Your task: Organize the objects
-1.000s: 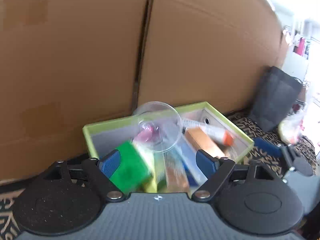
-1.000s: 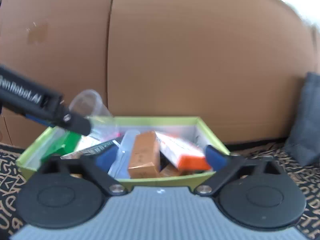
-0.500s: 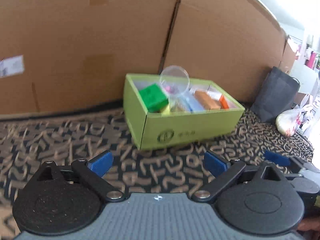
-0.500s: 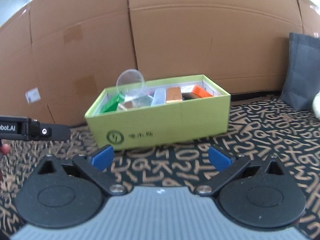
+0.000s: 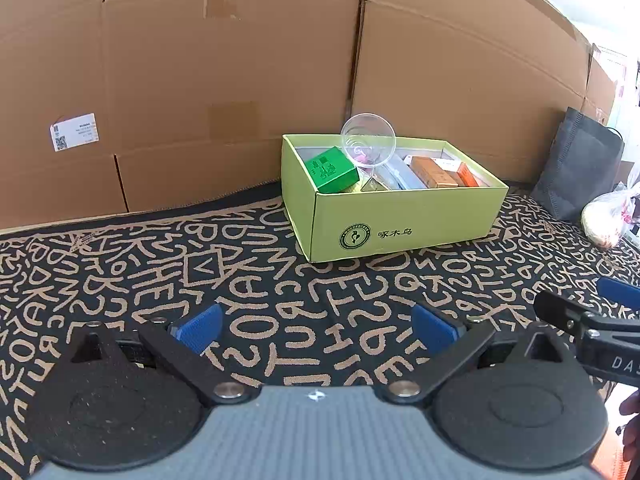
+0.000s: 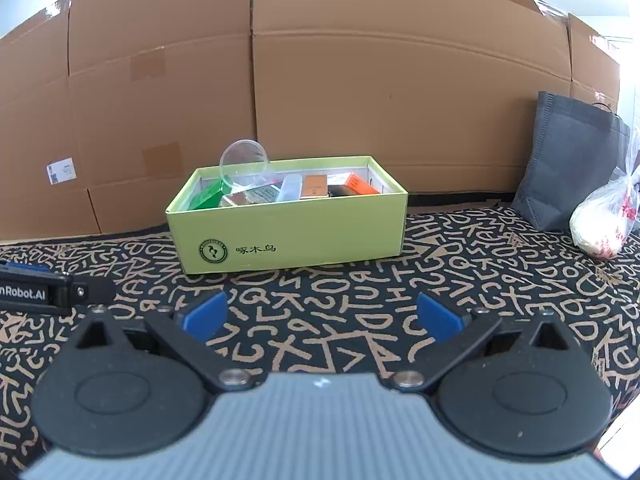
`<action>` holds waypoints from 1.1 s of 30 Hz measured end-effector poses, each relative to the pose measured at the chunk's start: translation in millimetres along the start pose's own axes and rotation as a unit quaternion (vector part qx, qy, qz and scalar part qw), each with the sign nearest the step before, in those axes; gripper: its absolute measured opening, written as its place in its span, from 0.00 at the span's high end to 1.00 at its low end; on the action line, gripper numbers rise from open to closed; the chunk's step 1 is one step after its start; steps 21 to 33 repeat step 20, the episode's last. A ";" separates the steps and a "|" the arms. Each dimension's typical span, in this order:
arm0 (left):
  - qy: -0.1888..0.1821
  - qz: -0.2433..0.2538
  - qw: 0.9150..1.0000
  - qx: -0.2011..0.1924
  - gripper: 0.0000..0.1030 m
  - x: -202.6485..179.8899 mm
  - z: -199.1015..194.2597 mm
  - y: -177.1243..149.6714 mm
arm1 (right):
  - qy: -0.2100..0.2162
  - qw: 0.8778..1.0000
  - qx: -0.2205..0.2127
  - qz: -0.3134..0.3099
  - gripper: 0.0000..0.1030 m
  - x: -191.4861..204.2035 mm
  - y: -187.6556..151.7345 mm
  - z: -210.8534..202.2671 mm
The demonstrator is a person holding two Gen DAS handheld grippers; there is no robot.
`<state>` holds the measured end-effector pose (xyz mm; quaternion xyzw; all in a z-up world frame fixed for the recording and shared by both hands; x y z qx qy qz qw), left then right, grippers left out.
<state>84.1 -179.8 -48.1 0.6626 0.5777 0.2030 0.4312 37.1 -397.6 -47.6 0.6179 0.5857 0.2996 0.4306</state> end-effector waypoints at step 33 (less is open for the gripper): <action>-0.012 -0.001 1.000 -0.008 0.00 -2.9 -2.4 1.7 | 0.004 1.000 0.021 0.003 0.00 7.5 -8.3 15.6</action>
Point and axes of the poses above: each gripper's, at about its wrist camera, not at the fingertips, and z roughly the way its jaws point, x to its left, y to its top, the point moved 9 cm from there along z, roughly the way its jaws point, and after that the axes turned 11 degrees about -z, right-handed, at the moved point
